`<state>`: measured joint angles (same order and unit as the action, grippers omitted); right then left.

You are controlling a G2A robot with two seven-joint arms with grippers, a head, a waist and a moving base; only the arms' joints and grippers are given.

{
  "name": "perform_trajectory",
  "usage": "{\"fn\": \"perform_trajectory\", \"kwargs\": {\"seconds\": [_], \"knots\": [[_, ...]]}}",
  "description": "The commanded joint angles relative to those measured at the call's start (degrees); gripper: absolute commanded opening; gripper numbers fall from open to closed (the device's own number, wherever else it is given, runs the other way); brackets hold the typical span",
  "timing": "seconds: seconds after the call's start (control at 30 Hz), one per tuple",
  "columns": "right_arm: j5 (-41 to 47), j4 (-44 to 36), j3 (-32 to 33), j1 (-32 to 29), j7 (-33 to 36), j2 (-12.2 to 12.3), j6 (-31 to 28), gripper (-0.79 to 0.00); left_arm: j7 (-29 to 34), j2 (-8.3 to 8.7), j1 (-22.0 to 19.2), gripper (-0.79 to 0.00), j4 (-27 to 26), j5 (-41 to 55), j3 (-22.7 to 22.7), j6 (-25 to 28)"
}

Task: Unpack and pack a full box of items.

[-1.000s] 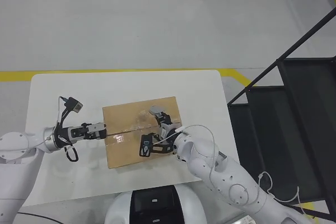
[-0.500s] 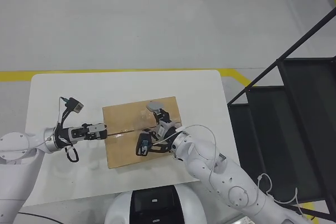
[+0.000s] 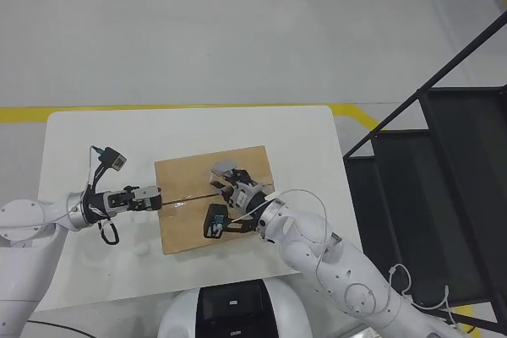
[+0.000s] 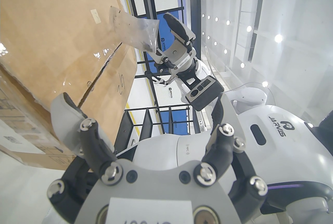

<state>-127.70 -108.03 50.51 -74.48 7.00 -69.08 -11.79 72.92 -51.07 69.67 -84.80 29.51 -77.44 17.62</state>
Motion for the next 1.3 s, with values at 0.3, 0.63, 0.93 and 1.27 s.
{"fn": "perform_trajectory", "kwargs": {"seconds": [0.3,0.63,0.93,1.27], "knots": [[6.9,-0.43,1.12,0.05,-2.25,-0.46,-4.9,-0.785,0.16,-0.07,-0.57,0.0,0.35,-0.07,0.33,-0.38],[28.96,2.4,6.41,8.39,8.81,-0.61,-30.97,-0.785,0.31,-0.11,-0.51,0.0,0.31,-0.26,0.6,-0.41],[41.55,8.13,1.15,17.57,16.93,-2.55,-38.29,-0.653,0.5,-0.13,-0.67,0.0,0.69,0.0,0.57,-0.2],[44.89,11.87,-4.66,22.58,20.41,-4.44,-36.31,0.0,0.71,-0.01,-0.25,0.0,0.73,0.31,-0.14,-0.07]]}}
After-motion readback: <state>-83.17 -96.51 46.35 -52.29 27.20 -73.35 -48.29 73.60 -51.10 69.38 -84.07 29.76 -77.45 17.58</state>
